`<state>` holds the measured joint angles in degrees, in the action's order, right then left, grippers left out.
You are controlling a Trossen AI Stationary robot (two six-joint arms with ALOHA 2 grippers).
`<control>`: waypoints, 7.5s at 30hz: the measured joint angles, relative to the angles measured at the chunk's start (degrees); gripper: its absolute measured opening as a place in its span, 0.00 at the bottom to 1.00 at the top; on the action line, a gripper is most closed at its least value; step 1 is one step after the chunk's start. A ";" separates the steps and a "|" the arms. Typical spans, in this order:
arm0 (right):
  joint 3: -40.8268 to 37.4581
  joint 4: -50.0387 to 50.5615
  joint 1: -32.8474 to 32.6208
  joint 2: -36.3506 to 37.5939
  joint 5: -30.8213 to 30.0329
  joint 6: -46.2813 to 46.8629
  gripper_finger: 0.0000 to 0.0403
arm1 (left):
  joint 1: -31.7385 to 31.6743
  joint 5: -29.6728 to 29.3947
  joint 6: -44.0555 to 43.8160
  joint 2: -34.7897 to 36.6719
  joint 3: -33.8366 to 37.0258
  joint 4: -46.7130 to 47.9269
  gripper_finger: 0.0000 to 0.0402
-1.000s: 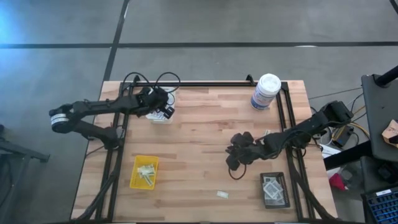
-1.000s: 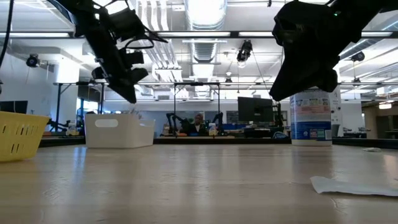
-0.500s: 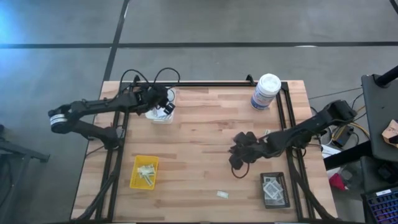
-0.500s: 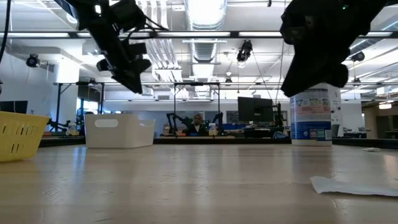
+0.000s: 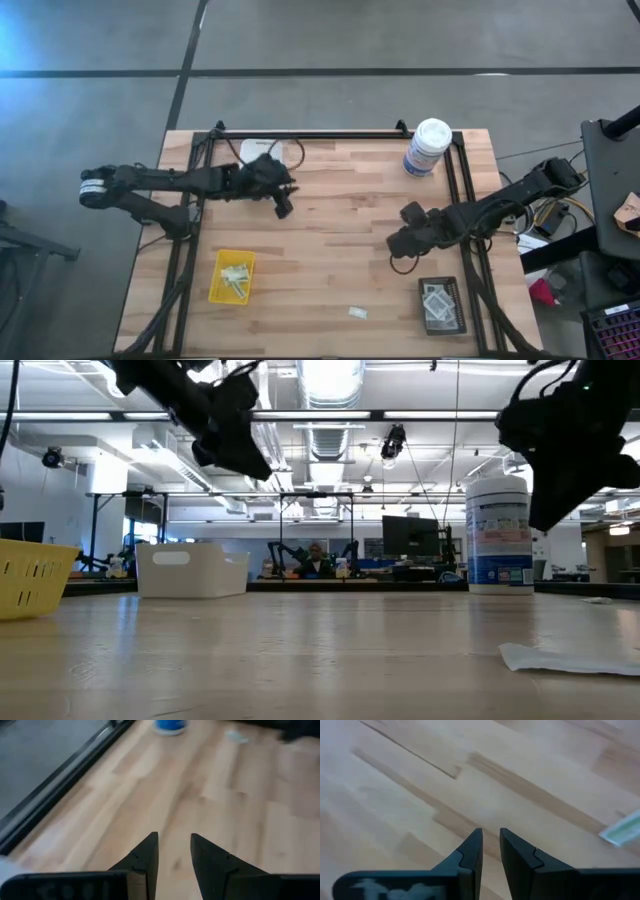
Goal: Pick & Place First Aid Supplies
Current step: Put the green bandage into the yellow bin
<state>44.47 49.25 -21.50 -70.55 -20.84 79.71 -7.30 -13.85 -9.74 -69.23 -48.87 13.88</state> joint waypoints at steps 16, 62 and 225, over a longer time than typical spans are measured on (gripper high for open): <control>-0.02 9.11 0.20 -0.84 0.43 -17.55 0.23 | 12.59 0.09 1.14 -2.10 8.18 -14.48 0.27; -5.14 10.72 19.08 -19.95 9.92 -38.73 0.29 | 12.53 -0.39 1.18 -2.12 8.75 -16.84 0.27; 12.50 -50.73 9.10 -20.26 26.71 -69.22 0.29 | 16.96 25.33 -4.59 -1.54 11.32 -13.19 0.00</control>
<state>56.97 -1.49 -12.39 -90.81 5.87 10.49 9.67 11.48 -14.32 -70.77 -37.54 0.69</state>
